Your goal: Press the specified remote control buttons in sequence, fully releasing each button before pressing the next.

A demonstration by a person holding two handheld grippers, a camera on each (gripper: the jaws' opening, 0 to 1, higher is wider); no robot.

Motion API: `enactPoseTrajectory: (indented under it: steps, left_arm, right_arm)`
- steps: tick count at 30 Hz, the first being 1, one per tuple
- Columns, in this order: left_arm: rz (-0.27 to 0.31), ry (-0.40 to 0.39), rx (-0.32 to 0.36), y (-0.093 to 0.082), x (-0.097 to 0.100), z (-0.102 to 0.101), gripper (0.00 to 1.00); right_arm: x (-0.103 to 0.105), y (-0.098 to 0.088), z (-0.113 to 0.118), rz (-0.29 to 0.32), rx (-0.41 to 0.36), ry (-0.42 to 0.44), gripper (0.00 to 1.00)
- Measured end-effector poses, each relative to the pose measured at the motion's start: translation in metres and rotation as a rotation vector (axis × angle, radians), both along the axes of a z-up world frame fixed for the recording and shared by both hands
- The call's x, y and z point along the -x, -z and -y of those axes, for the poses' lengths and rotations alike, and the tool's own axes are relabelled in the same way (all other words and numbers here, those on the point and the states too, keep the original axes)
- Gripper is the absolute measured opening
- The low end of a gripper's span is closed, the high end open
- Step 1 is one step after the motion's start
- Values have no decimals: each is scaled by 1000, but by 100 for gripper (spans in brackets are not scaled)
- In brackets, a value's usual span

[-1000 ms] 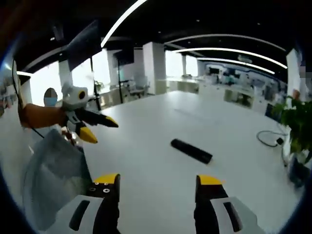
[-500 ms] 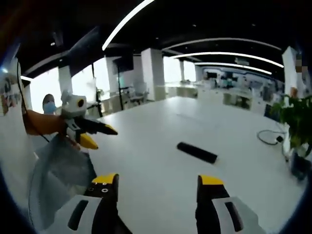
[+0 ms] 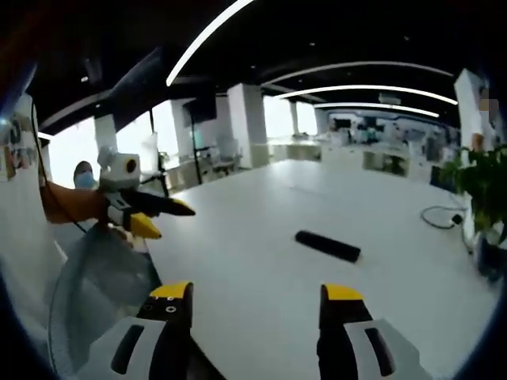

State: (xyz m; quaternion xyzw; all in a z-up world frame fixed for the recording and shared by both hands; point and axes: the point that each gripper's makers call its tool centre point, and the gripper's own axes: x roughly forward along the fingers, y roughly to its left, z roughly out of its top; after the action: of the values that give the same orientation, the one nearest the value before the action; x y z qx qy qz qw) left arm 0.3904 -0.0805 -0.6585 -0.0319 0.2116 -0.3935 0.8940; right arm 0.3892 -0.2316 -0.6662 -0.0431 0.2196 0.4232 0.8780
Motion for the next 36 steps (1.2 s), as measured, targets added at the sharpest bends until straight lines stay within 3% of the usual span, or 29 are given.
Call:
enactPoseTrajectory:
  steps: [7,18,36]
  left_arm:
    - [1,-13,10,0,-2,-3,68]
    - [13,-19,13,-2,-6,-1,68]
    - [7,-19,14,3,-5,0,68]
  right_arm:
    - [0,0,0,5,16,0,62]
    - [-4,-6,-5,9,-27,8,60]
    - [-4,8,2,-5,9,19,61]
